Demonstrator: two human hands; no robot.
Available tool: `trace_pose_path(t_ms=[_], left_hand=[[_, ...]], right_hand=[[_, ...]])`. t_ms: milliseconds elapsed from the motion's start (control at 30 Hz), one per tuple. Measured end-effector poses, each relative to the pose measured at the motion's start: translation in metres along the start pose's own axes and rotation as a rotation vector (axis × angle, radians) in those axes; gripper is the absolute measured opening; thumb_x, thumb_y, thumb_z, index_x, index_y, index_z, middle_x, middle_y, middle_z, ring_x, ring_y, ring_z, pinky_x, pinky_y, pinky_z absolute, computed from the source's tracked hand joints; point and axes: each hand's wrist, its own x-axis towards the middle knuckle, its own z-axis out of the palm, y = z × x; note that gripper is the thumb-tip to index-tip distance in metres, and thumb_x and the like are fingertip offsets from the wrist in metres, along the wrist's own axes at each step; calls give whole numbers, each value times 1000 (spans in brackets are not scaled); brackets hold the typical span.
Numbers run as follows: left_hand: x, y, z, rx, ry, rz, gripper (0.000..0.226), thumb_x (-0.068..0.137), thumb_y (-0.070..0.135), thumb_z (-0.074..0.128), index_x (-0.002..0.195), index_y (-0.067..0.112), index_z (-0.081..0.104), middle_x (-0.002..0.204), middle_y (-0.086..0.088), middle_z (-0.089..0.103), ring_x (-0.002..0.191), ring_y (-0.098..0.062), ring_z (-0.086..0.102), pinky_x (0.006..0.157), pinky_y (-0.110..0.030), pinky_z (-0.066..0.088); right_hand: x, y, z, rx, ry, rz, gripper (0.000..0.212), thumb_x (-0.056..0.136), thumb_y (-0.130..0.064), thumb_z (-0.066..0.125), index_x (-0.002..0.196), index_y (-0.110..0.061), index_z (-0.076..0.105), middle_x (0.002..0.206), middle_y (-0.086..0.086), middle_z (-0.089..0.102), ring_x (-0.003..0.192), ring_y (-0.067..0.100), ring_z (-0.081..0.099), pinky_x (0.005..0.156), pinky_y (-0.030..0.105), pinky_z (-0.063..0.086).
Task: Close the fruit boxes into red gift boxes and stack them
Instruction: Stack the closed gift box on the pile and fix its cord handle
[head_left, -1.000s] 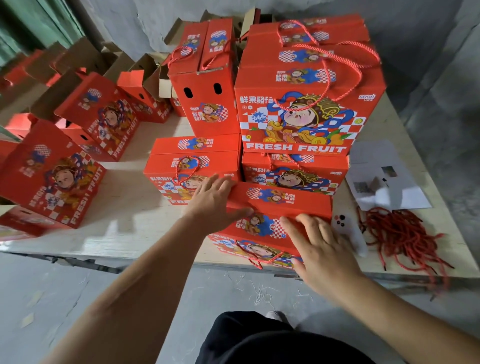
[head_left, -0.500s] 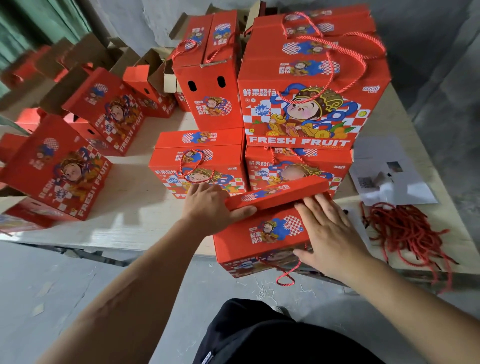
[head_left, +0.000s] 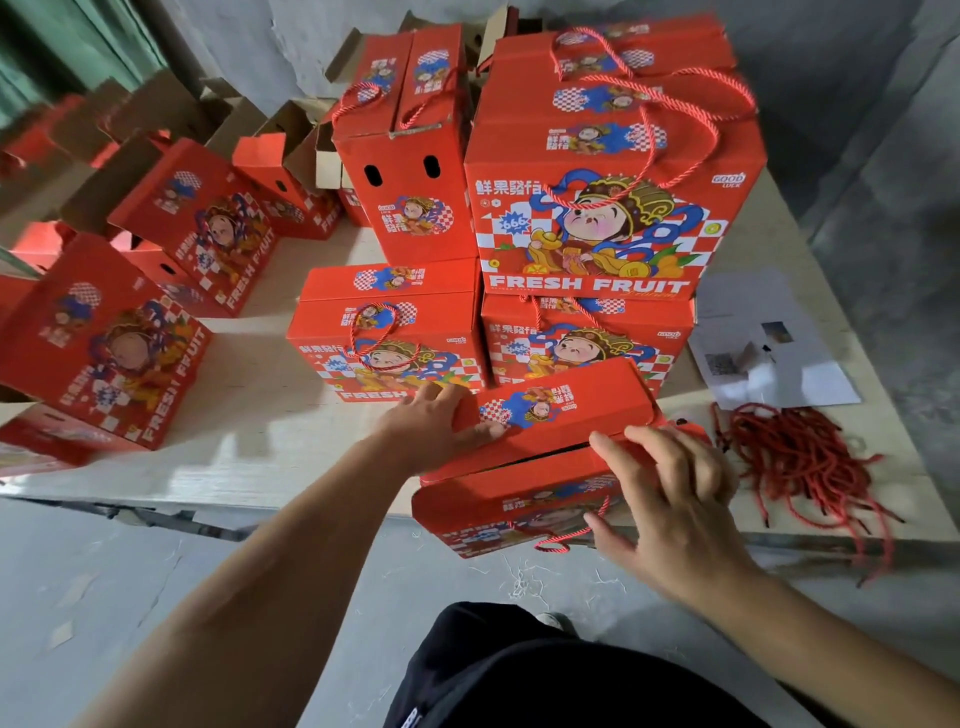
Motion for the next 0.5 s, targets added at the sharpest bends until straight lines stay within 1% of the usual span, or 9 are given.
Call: trace_pose_path(t_ms=[67, 133, 200, 233, 300, 367, 400, 433, 500], left_hand=[[2, 1, 2, -5, 21, -5, 116, 57, 104, 26, 148, 33, 39, 151, -6, 44, 135, -36, 50, 106, -54, 48], [6, -2, 5, -35, 23, -5, 109, 63, 98, 36, 149, 31, 41, 150, -4, 44, 136, -35, 46, 109, -50, 44], [9, -11, 10, -190, 18, 52, 83, 83, 79, 51, 145, 25, 50, 145, -5, 50, 132, -33, 48, 111, -48, 41], [10, -16, 13, -341, 13, 100, 64, 93, 66, 54, 138, 21, 57, 138, -6, 57, 126, -31, 54, 109, -48, 45], [7, -26, 12, -656, -22, 142, 36, 108, 47, 44, 122, 23, 67, 122, -1, 67, 112, -16, 66, 103, -40, 52], [1, -27, 4, -842, -57, 58, 49, 111, 53, 29, 119, 31, 71, 126, 8, 69, 113, -3, 66, 105, -30, 47], [0, -25, 2, -828, -65, 29, 57, 108, 62, 25, 124, 33, 71, 136, 5, 66, 123, -7, 61, 109, -32, 43], [0, -22, 2, -683, -40, 29, 66, 102, 73, 24, 133, 33, 66, 148, 2, 57, 135, -15, 52, 115, -37, 37], [-8, -10, 8, -161, 139, 151, 88, 85, 91, 26, 146, 33, 51, 153, 1, 43, 142, -25, 35, 120, -48, 26]], right_hand=[[-3, 1, -4, 25, -12, -19, 82, 82, -55, 72, 154, -26, 45, 148, 10, 45, 137, 39, 42, 113, 57, 34], [-1, 5, -6, 53, -87, -24, 88, 83, -59, 70, 158, -24, 40, 159, 10, 38, 147, 40, 35, 115, 61, 33], [8, 6, -5, 67, -184, 5, 97, 81, -68, 68, 161, -23, 35, 164, 9, 33, 151, 39, 30, 116, 63, 32], [15, 5, -3, 69, -232, 23, 101, 79, -74, 66, 161, -24, 34, 163, 8, 34, 151, 38, 30, 117, 62, 32], [29, 5, 3, 41, -328, 45, 105, 71, -83, 63, 155, -23, 40, 154, 6, 43, 144, 37, 37, 115, 57, 33], [42, 5, 9, -63, -414, 43, 109, 60, -90, 65, 143, -22, 48, 139, 5, 49, 128, 37, 46, 102, 51, 37], [47, 6, 10, -112, -451, 38, 111, 55, -94, 64, 138, -22, 51, 130, 5, 50, 117, 36, 49, 93, 49, 36], [52, 8, 11, -143, -477, 28, 112, 51, -97, 62, 132, -21, 52, 123, 5, 49, 105, 34, 49, 86, 46, 35], [59, 11, 13, -172, -512, -16, 111, 49, -102, 54, 123, -19, 54, 112, 4, 45, 93, 31, 44, 79, 45, 32]])
